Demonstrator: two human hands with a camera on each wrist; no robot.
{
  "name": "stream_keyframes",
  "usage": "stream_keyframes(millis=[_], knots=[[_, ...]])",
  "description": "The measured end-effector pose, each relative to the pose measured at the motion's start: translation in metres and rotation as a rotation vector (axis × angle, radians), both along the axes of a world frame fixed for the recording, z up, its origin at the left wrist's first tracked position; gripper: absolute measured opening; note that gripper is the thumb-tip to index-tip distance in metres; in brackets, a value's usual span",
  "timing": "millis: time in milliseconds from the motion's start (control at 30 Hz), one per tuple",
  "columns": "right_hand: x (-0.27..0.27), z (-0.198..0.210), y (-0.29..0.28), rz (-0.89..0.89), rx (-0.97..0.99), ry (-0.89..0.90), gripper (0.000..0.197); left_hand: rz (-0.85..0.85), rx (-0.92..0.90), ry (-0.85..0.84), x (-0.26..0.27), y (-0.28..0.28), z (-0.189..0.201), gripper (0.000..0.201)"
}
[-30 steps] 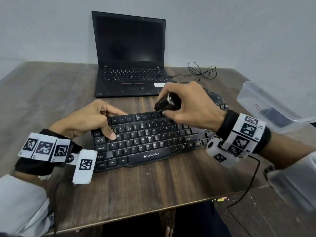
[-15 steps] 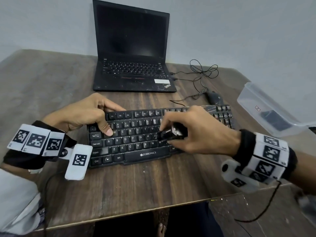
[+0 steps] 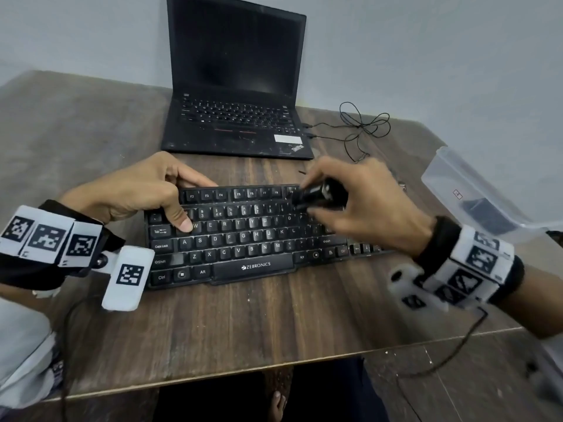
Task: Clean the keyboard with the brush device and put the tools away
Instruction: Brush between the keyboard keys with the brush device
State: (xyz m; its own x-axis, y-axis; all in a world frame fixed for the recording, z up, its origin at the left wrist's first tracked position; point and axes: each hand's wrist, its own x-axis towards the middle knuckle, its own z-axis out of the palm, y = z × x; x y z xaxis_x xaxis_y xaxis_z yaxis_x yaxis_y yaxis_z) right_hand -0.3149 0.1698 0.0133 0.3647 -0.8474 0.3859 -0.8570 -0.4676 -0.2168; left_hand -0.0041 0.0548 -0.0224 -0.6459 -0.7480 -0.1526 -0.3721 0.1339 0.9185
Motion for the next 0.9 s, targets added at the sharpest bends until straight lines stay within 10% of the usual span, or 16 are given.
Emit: stream_keyframes(millis=[900], knots=[[-0.011,0.003,0.003,-0.028,0.071,0.018,0.033,-0.012,-0.006,0.016,-0.001,0.000,-0.001,0.068]])
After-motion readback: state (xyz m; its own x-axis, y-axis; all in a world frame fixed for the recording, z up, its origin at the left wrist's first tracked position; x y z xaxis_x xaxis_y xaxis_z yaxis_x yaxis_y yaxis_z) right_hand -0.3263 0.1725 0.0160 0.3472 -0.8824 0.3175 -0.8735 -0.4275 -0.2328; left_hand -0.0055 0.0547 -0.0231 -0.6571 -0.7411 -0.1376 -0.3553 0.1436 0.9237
